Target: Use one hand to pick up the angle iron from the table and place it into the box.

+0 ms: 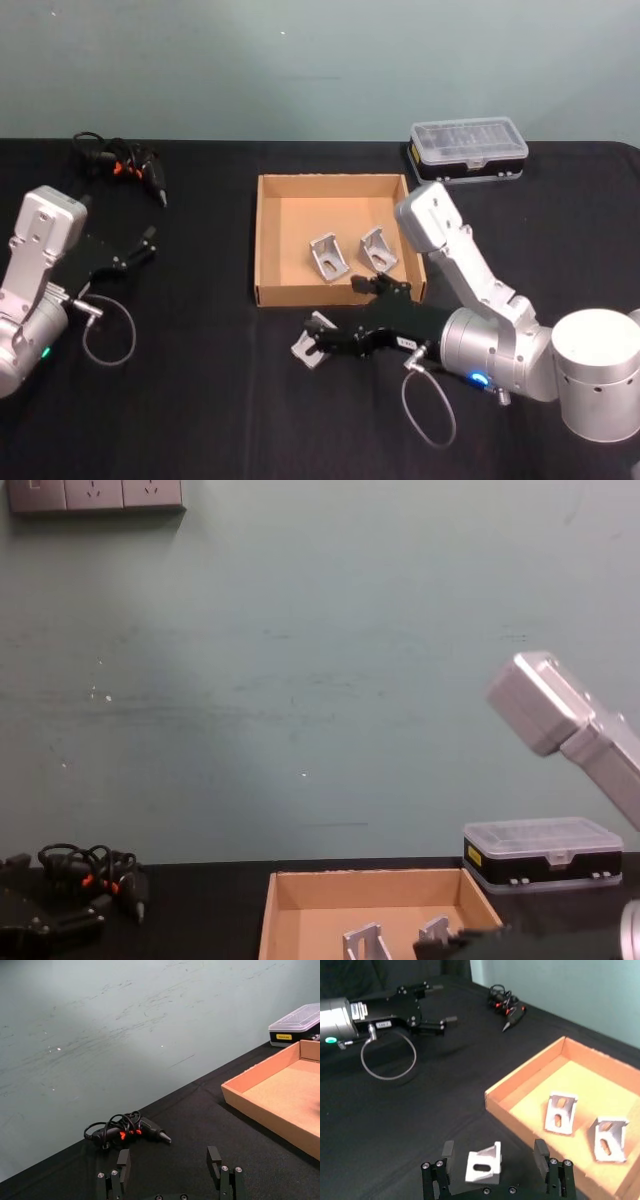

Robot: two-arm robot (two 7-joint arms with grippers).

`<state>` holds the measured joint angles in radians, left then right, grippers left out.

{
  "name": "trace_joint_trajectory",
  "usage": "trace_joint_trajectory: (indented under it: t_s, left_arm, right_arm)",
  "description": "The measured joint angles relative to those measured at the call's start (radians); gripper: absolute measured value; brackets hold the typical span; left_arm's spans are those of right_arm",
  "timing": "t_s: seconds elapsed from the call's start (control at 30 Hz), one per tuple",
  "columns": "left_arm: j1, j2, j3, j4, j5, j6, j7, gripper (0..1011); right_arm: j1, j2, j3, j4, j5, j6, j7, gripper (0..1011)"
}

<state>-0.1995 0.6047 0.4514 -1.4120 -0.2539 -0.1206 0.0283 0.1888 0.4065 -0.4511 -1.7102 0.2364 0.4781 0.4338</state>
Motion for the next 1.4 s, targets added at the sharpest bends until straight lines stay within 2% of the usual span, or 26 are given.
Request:
trace_joint_trajectory:
  t_s: [0.47, 1.23, 1.4]
  left_arm:
    - [0.000, 0.000, 0.000, 0.000, 0.000, 0.000, 0.000, 1000]
    - [0.000, 0.000, 0.000, 0.000, 0.000, 0.000, 0.000, 1000]
    - [0.000, 0.000, 0.000, 0.000, 0.000, 0.000, 0.000, 1000]
  right_arm:
    - [0.021, -0.009, -0.022, 0.070, 0.041, 0.016, -0.012, 1000]
    - [0.060, -0.027, -0.061, 0.138, 0.065, 0.016, -0.022, 1002]
    - [0.060, -0.027, -0.066, 0.141, 0.068, 0.014, -0.025, 906]
